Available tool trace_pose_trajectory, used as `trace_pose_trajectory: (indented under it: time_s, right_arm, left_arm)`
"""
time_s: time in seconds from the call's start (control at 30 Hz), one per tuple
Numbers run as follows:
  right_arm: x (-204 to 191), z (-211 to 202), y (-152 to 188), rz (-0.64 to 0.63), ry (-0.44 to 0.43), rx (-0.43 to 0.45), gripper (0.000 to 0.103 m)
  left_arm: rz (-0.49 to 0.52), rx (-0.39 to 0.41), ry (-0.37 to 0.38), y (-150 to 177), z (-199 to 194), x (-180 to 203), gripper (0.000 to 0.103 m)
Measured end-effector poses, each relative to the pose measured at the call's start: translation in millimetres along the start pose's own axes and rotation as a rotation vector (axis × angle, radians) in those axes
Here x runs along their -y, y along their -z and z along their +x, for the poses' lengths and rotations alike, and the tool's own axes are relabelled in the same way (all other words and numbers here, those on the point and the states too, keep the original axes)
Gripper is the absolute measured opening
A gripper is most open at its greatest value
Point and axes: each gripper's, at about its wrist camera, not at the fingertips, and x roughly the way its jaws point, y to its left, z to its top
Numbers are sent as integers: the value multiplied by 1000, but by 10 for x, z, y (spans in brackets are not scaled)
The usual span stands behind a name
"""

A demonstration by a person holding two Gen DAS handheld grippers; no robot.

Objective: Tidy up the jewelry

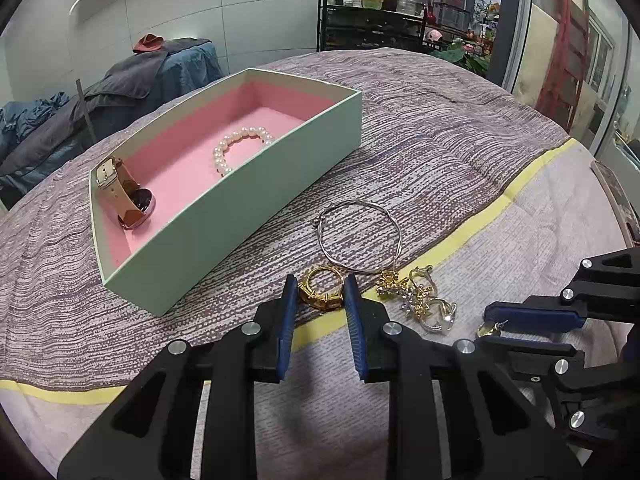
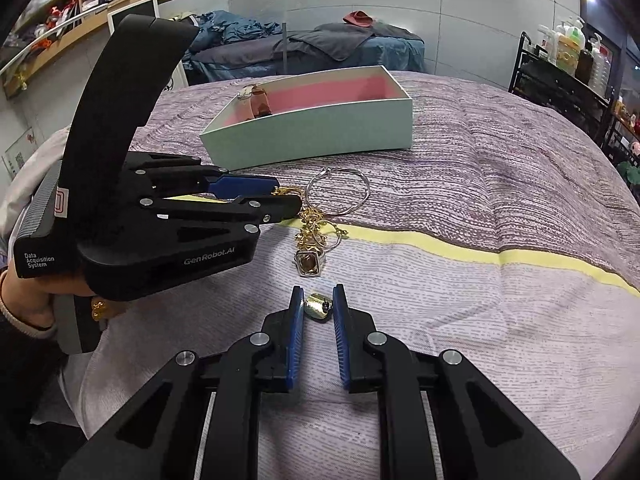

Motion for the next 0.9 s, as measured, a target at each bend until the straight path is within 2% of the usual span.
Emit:
trace_pose_trajectory:
  time_s: [0.57, 0.9]
  right_arm:
    - [-20, -115, -58, -12, -31, 42, 14]
    - [-141, -179, -319, -64, -62, 89, 14]
  left_arm:
    - [-57, 57, -12, 256, -515, -175, 24]
    - [-51, 124, -26, 140, -863, -306, 24]
